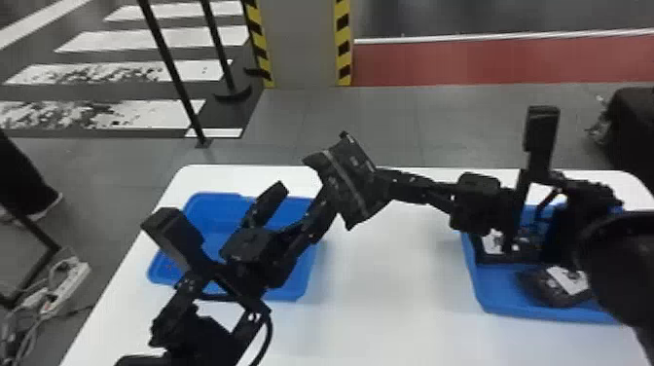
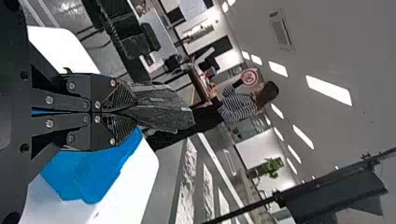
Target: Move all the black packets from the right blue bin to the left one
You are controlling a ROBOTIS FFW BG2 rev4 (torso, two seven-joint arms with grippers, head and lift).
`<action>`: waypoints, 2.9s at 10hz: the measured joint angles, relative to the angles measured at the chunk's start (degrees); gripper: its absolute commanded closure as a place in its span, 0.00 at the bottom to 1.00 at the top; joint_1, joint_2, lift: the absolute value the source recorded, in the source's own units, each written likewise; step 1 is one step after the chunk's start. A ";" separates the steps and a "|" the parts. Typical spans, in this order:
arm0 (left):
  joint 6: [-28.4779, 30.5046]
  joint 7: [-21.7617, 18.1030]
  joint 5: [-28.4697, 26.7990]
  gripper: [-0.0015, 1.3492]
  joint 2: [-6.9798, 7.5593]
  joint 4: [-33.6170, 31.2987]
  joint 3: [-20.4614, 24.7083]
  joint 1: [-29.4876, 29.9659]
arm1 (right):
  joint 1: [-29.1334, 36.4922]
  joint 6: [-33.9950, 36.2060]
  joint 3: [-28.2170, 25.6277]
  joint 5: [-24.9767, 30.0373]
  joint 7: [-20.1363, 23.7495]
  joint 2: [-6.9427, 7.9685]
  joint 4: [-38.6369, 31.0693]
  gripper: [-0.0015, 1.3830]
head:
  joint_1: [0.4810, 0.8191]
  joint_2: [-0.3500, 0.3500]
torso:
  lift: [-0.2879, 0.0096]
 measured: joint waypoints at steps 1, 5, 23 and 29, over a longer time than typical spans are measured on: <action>2.26 -0.79 0.25 0.13 0.41 -0.01 0.19 -1.08 | -1.33 0.38 1.52 -1.26 1.05 0.06 2.09 0.82 | 0.63 0.74 | 0.60; 8.89 -4.90 8.41 0.52 0.65 -0.01 0.92 -1.96 | -4.55 0.59 3.76 -2.86 2.31 0.23 7.97 0.82 | 0.63 0.72 | 0.60; -20.50 13.57 -29.78 0.56 -0.27 11.74 8.69 0.55 | 10.19 -5.32 -10.50 10.58 -9.63 -0.57 -1.85 0.15 | 0.63 0.76 | 0.60; -30.19 10.39 -13.73 0.09 -0.27 15.05 3.50 0.14 | 15.24 -6.44 -13.64 15.83 -17.51 -0.89 -5.78 0.15 | 0.63 0.59 | 0.60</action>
